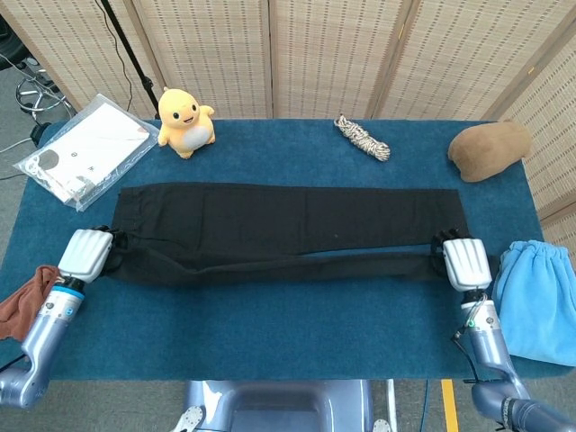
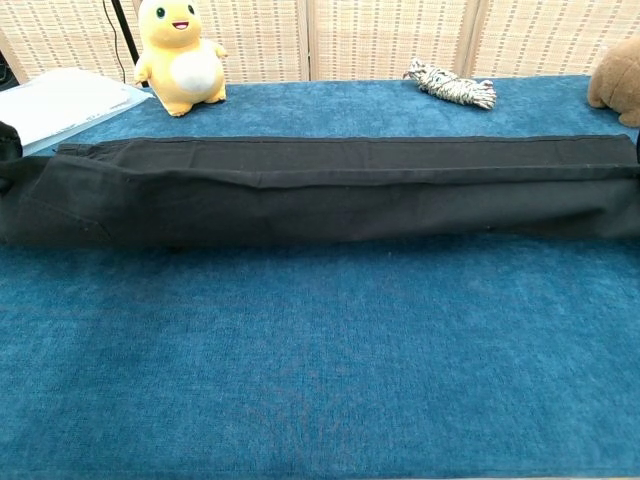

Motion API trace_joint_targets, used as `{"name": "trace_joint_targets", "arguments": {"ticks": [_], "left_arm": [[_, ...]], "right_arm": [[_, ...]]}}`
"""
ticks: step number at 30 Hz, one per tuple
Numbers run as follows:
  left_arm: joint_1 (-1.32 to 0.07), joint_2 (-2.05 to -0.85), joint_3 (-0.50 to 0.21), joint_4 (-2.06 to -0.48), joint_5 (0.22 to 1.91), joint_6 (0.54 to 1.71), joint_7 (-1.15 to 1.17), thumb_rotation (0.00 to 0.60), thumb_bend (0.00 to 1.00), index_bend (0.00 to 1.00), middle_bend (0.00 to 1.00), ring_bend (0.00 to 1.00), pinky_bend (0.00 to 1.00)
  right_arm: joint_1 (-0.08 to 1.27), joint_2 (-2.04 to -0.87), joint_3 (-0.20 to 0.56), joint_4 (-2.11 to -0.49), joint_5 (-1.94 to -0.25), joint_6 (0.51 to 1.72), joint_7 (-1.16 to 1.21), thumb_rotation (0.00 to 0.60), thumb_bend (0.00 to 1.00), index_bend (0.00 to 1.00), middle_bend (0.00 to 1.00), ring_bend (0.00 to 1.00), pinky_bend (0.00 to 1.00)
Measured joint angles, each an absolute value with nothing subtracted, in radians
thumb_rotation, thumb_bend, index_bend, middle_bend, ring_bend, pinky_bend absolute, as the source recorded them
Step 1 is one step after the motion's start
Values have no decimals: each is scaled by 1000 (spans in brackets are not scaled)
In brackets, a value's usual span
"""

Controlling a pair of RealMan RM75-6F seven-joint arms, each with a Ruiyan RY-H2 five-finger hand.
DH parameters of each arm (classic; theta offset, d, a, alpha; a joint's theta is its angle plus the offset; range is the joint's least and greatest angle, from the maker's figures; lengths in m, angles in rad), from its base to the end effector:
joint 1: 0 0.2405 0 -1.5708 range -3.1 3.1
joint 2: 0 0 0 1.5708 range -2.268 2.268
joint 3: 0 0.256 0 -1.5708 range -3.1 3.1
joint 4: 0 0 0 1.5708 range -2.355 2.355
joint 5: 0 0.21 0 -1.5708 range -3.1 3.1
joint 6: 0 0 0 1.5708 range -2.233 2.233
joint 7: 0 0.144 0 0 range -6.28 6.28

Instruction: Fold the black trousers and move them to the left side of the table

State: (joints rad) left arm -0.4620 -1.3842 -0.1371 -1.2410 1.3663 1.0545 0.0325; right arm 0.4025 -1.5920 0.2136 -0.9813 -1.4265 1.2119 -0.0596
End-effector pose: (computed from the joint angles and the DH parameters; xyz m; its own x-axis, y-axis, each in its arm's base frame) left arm -0.2962 0.3225 0.0750 0.5055 0.1613 0.8476 0.8603 -0.1685 -0.4811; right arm -0.3120 -0.3220 0.0588 0.5403 0.0303 0.8409 -0.8366 -0.0881 0.5407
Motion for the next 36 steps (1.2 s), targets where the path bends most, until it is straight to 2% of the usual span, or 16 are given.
{"name": "trace_joint_targets", "arguments": {"ticks": [15,24,36], "left_arm": [[-594,-1416,-228,-1213,1195,929,191,600,506,666,566,433,527],[-649,-1453,-243,-1155,1107,874,262,600,506,666,566,433,527],[-687,-1501,-254,-1055,1069,856,260,600,504,666,567,434,527]], "right_arm": [[536,-1613,260,-825,-1346,1036,-32,600,502,594,487,374,533],[594,-1658,256,-699,-1327,962,0,600,505,596,488,374,533],[656,-1734,244,-523,-1316,880,35,600,506,596,488,374,533]]}}
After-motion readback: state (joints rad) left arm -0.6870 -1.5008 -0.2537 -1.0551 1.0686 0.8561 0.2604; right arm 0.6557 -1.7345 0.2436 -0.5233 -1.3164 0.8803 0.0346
